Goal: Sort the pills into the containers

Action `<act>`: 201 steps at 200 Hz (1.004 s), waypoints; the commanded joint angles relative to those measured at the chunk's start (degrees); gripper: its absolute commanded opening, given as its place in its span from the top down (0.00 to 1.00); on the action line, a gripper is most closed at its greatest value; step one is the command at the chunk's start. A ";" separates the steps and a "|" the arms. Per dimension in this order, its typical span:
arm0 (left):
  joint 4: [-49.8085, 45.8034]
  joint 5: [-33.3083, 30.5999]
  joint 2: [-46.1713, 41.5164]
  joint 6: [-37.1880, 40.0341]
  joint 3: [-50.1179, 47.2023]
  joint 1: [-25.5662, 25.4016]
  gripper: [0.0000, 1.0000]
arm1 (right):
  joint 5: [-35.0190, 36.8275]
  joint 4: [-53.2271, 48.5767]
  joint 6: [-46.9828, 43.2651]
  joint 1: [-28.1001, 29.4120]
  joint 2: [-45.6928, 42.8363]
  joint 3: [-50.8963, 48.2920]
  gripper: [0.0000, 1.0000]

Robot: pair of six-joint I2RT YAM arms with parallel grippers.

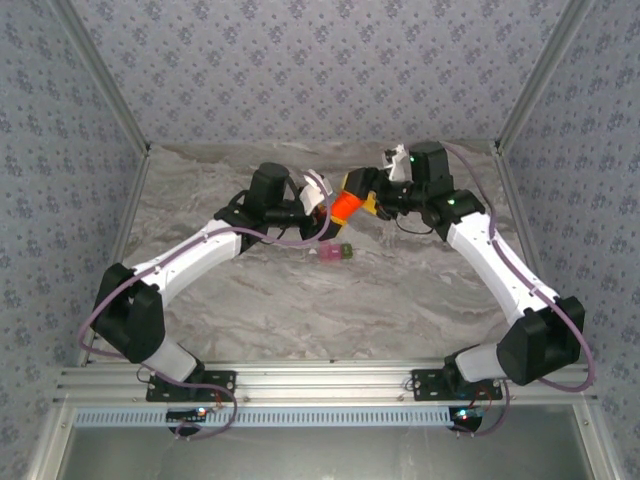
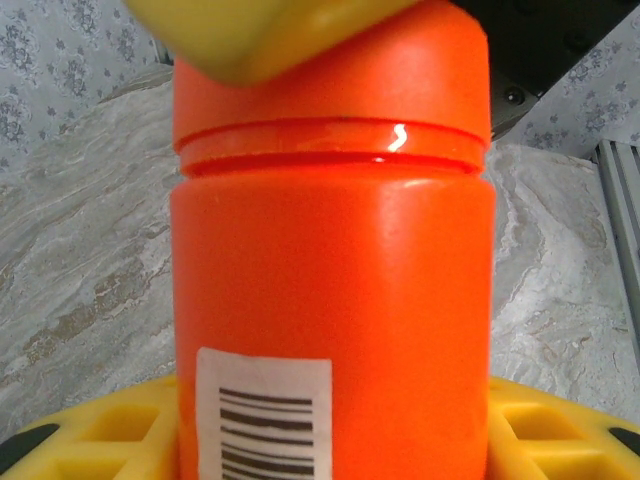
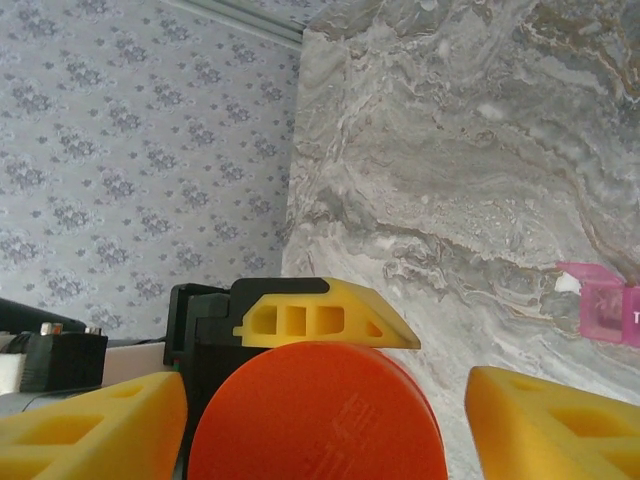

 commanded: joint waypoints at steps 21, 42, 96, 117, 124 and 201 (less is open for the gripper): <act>-0.01 0.59 0.35 0.52 1.36 0.35 1.00 | 1.98 -1.56 0.94 0.20 -0.93 1.17 0.39; 0.11 0.66 0.59 0.49 1.53 0.28 1.00 | 1.65 -1.74 0.11 0.11 -1.11 1.05 0.52; -0.15 1.43 0.73 0.42 1.58 0.34 1.00 | -12.06 0.41 -37.04 -1.29 1.49 2.61 0.54; 0.41 1.80 0.95 0.08 1.12 0.33 1.00 | -17.58 -1.88 -44.89 -2.78 4.08 4.60 0.53; 0.62 1.89 1.07 -0.03 1.08 0.35 1.00 | -19.56 -2.25 -45.81 -3.54 5.35 5.71 0.54; 0.48 1.37 0.91 0.30 1.19 0.45 1.00 | -18.15 1.76 -35.28 -7.14 3.63 2.49 0.18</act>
